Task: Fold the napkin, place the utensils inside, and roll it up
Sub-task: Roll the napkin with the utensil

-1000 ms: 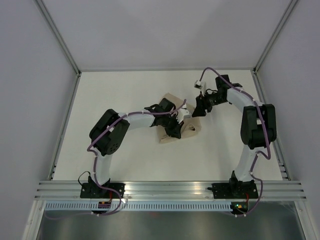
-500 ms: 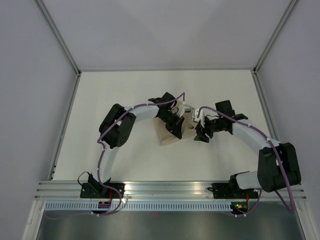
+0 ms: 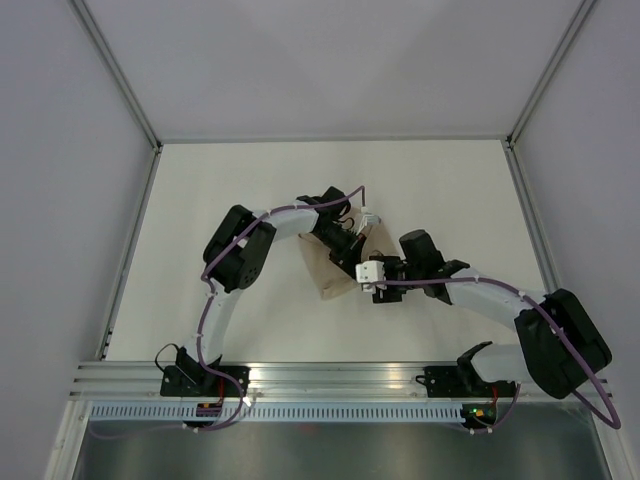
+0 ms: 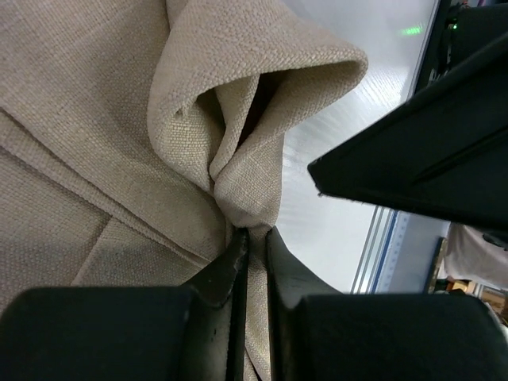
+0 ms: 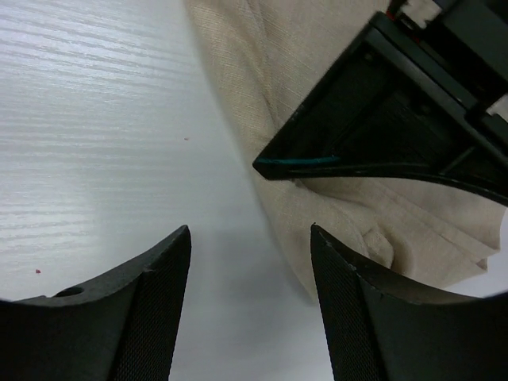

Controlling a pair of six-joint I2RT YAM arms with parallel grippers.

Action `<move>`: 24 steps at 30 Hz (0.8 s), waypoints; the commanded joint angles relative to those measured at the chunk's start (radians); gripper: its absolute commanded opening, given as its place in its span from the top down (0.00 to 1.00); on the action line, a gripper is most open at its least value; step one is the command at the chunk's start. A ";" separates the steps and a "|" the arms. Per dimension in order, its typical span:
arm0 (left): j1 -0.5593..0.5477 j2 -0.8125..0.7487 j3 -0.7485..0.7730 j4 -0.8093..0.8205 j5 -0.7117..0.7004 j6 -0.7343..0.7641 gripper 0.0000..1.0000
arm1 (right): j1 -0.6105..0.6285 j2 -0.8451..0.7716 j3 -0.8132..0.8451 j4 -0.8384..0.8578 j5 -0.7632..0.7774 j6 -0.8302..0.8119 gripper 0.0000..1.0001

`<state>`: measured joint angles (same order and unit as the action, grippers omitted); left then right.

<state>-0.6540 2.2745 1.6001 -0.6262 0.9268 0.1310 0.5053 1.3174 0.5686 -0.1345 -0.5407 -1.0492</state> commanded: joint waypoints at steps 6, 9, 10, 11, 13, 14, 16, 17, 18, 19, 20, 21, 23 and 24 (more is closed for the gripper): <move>0.019 0.051 0.021 -0.076 0.004 -0.031 0.98 | 0.075 0.094 -0.024 0.127 0.087 -0.084 0.37; 0.021 0.065 0.032 -0.089 0.010 -0.025 0.98 | 0.078 0.117 -0.019 0.176 0.099 -0.077 0.39; 0.022 0.066 0.035 -0.092 0.012 -0.024 0.98 | 0.079 0.124 -0.009 0.173 0.100 -0.077 0.38; 0.022 0.071 0.040 -0.102 0.021 -0.021 0.98 | 0.082 0.131 -0.003 0.170 0.100 -0.077 0.39; 0.022 0.079 0.049 -0.107 0.023 -0.016 0.98 | 0.087 0.146 0.004 0.179 0.110 -0.077 0.40; 0.022 0.080 0.053 -0.116 0.029 -0.011 0.98 | 0.091 0.149 0.004 0.185 0.116 -0.080 0.40; 0.025 0.083 0.057 -0.122 0.029 -0.007 0.98 | 0.098 0.167 0.016 0.174 0.119 -0.087 0.41; 0.024 0.083 0.058 -0.130 0.030 0.001 0.98 | 0.102 0.175 0.019 0.168 0.119 -0.098 0.42; 0.027 0.086 0.060 -0.133 0.036 0.004 0.98 | 0.104 0.180 0.020 0.162 0.122 -0.107 0.43; 0.027 0.086 0.060 -0.138 0.038 0.007 0.98 | 0.107 0.187 0.020 0.159 0.128 -0.112 0.43; 0.028 0.086 0.063 -0.141 0.043 0.010 0.98 | 0.116 0.192 0.020 0.159 0.140 -0.127 0.43; 0.030 0.085 0.063 -0.150 0.047 0.015 0.98 | 0.121 0.204 0.022 0.153 0.148 -0.135 0.44; 0.031 0.083 0.064 -0.156 0.050 0.022 0.98 | 0.131 0.218 0.031 0.138 0.163 -0.156 0.48; 0.036 0.082 0.064 -0.158 0.052 0.025 0.98 | 0.134 0.227 0.037 0.138 0.166 -0.163 0.50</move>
<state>-0.6292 2.3295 1.6501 -0.7280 1.0019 0.1276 0.6228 1.4971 0.5945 0.0509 -0.4091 -1.1587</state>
